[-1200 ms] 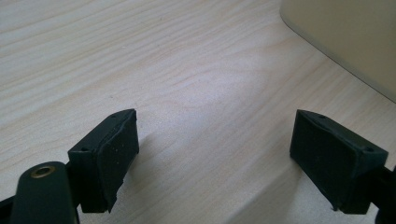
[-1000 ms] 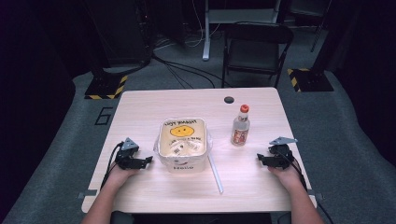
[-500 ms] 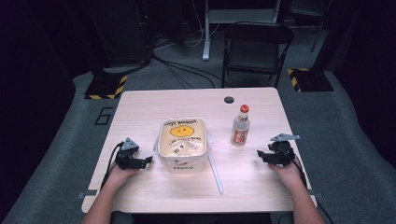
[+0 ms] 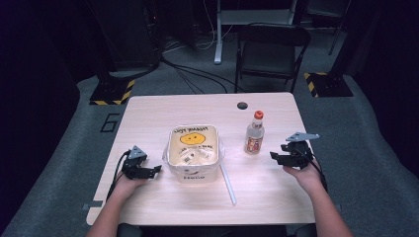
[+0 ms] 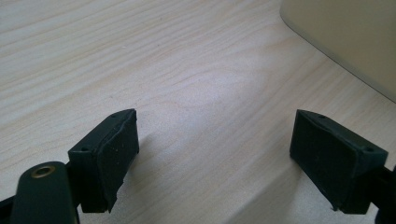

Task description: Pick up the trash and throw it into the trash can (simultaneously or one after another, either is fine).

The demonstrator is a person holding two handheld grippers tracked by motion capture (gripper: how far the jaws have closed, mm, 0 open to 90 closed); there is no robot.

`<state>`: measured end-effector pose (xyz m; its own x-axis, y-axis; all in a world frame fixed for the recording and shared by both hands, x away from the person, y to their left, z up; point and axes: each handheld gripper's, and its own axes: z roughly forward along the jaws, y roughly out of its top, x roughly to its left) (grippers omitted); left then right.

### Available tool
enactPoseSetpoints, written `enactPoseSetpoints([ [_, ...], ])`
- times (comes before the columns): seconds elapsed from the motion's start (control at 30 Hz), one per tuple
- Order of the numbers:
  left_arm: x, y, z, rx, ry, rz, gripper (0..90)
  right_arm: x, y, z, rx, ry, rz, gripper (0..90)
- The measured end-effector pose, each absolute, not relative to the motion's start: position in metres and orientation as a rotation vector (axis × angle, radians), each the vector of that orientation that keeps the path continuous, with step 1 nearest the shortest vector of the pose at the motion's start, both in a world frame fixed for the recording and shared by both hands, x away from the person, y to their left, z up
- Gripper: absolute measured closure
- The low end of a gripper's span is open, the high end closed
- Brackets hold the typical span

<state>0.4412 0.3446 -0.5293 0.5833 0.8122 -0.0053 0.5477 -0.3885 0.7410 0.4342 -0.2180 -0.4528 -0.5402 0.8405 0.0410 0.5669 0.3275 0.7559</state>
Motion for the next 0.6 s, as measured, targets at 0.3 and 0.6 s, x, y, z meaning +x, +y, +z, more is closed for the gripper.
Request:
enactPoseSetpoints([
  [0.3,0.441,0.345,-0.529,2.094,1.077,0.470,15.5,0.440,-0.213,-0.434,1.228,2.252,1.079,44.0],
  [0.6,0.441,0.345,-0.529,2.094,1.074,0.473,15.4,0.444,-0.210,-0.416,1.193,2.245,1.091,44.3],
])
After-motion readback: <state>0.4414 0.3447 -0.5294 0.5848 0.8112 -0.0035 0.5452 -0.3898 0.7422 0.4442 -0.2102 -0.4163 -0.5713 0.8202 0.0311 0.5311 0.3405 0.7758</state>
